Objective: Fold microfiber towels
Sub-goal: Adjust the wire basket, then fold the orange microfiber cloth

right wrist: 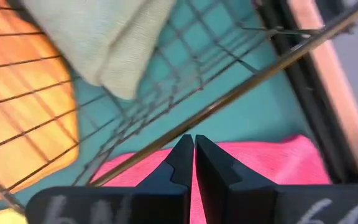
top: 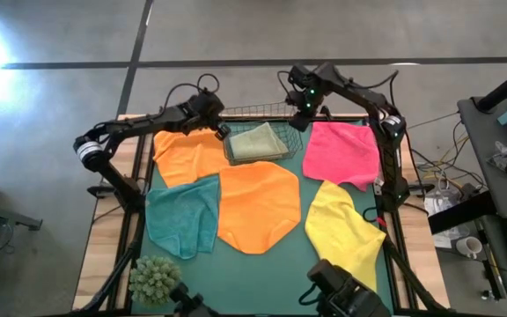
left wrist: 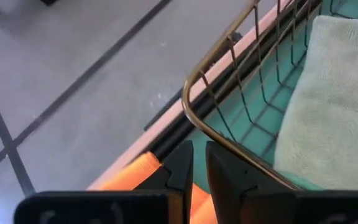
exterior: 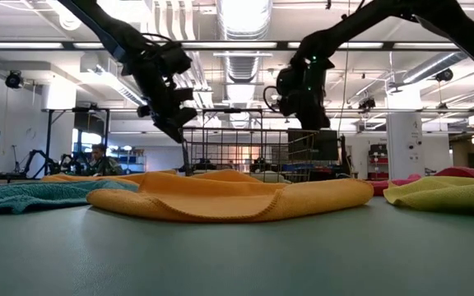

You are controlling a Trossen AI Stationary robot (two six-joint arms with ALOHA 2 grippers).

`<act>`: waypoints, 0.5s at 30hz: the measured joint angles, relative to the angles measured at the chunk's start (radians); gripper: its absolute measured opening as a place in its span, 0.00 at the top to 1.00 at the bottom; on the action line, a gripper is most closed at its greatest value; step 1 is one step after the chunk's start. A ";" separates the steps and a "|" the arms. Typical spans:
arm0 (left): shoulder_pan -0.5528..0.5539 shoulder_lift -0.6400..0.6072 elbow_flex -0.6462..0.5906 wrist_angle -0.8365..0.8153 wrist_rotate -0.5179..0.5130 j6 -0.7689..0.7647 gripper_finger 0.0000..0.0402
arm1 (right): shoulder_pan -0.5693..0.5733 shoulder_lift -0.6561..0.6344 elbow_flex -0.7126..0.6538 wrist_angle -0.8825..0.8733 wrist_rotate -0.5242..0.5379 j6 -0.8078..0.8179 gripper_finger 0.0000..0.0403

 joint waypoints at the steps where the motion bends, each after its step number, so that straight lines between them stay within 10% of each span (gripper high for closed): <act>1: 0.005 0.000 0.000 0.006 0.000 0.019 0.93 | 0.002 -0.004 0.000 0.000 0.030 0.001 0.98; 15: 0.013 -0.096 0.114 -0.185 0.034 0.279 0.93 | -0.004 -0.155 0.004 0.006 0.144 0.006 0.98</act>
